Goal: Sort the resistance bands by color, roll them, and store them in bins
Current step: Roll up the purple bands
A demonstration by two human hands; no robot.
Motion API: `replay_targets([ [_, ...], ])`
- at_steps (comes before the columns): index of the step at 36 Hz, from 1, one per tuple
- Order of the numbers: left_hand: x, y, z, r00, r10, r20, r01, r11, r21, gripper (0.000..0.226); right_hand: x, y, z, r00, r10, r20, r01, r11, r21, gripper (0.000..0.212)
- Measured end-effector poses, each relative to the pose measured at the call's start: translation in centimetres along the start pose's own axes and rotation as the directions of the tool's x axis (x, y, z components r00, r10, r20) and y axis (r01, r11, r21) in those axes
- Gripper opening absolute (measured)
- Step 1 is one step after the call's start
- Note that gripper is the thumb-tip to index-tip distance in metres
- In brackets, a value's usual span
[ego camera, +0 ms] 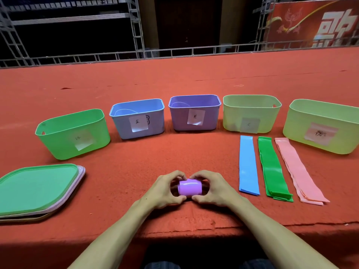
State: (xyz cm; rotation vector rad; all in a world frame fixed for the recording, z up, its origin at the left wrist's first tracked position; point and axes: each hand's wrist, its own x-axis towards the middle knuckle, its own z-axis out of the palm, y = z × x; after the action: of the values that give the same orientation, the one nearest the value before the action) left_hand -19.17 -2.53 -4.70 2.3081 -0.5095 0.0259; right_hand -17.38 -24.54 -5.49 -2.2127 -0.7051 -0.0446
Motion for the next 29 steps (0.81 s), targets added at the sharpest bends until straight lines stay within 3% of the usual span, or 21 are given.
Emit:
replay_targets([
  [5, -0.1, 0.2, 0.1, 1.000, -0.003, 0.013, 0.003, 1.000, 0.017, 0.048, 0.1, -0.1, 0.2, 0.998, -0.057, -0.005, 0.057, 0.996, -0.065, 0.050],
  [13, 0.4, 0.7, 0.0, 1.000, -0.001, 0.003, 0.000, 0.998, 0.069, 0.049, 0.6, -0.3, 0.3, 1.000, -0.006, 0.021, 0.009, 0.993, -0.122, 0.053],
  [29, 2.7, 0.6, -0.4, 0.999, 0.031, -0.032, -0.032, 0.999, -0.023, 0.046, 2.1, 0.0, -1.0, 0.998, 0.023, -0.062, -0.022, 1.000, 0.021, 0.045],
])
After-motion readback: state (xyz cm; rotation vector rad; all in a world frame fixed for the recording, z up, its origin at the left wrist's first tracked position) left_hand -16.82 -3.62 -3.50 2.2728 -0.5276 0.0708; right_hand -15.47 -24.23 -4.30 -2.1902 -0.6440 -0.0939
